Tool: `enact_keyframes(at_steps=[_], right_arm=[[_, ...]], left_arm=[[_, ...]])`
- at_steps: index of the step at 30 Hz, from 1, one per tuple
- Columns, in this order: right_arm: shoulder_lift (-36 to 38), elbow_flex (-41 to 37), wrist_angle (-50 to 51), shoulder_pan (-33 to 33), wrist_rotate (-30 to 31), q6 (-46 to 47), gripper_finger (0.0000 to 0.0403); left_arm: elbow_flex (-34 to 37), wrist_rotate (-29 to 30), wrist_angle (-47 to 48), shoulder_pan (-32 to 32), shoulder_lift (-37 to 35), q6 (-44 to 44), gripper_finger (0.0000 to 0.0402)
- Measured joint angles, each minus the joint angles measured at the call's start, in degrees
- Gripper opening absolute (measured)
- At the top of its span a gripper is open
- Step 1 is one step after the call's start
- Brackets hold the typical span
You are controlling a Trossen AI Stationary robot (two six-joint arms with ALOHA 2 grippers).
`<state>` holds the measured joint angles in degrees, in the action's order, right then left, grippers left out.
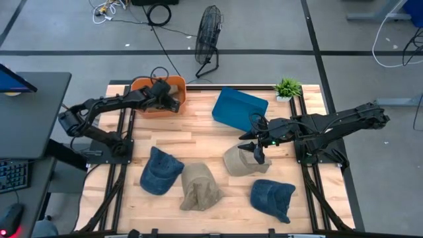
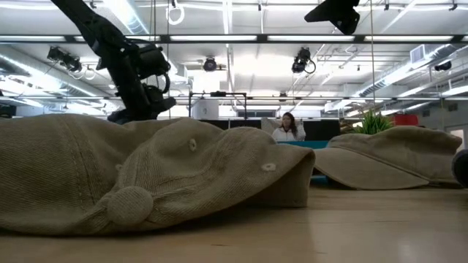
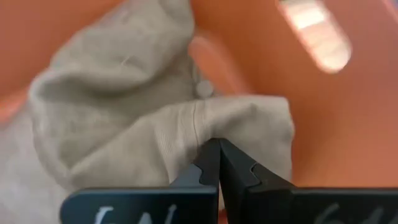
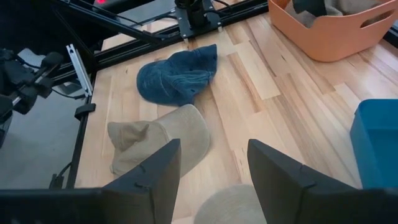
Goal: Pick & Place hat
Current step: Put the top brown cap into the orange bin, then put the bottom brown cap into the orange bin
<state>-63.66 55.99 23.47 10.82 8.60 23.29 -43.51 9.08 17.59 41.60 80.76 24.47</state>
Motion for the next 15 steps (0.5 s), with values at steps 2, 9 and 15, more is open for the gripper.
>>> enact_keyframes(at_steps=[2,9,15], right_arm=[[0.0,0.0,0.1,0.0,0.0,0.0,0.0190],[0.0,0.0,0.6,0.0,0.0,-0.2,0.0190],[0.0,0.0,0.6,0.0,0.0,0.2,0.0190]], left_arm=[[0.0,0.0,-1.3,0.3,0.1,0.3,0.0002],[0.0,-4.7,-3.8,-1.8,-3.9,3.3,0.0001],[0.0,-7.8,-3.6,-5.8,-15.1,6.4,0.0004]])
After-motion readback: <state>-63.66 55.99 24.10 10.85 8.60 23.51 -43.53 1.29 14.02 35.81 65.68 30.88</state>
